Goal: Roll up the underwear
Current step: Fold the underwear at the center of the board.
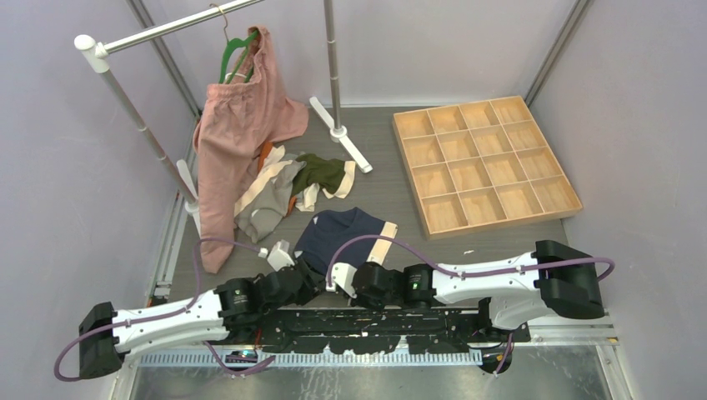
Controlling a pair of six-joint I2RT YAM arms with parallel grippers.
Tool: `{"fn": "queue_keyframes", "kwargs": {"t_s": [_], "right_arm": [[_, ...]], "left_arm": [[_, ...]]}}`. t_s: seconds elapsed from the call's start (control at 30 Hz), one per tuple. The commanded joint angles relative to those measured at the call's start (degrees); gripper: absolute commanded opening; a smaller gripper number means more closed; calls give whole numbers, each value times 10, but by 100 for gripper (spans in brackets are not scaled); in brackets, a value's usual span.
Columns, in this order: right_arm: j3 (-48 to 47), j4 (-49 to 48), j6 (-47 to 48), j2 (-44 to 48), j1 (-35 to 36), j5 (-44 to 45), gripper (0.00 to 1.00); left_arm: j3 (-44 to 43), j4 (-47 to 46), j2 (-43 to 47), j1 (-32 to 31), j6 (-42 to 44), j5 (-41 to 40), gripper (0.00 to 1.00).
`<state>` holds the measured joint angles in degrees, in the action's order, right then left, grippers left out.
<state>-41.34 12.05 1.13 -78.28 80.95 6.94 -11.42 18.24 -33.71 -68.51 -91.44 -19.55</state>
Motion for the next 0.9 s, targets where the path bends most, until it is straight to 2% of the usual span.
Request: {"fn": "queue_keyframes", "kwargs": {"t_s": [0.0,0.1,0.37,0.53,0.87], "right_arm": [[-3,-12,-8,-3,1,10,1],[-1,-11,-7,-4,1,10,1],[-1,-14,-7,-8,1,8,1],[1,-8,-6,-7,1,11,1],[-52,18,-24,-34,20,-46,1]], "left_arm": [[-2,41,30,-2,-9,-40,44],[-3,47,37,-2,-10,-43,42],[-7,50,30,-2,-9,-43,16],[-30,100,47,-2,2,-61,2],[-137,311,107,-3,46,-118,1]]}}
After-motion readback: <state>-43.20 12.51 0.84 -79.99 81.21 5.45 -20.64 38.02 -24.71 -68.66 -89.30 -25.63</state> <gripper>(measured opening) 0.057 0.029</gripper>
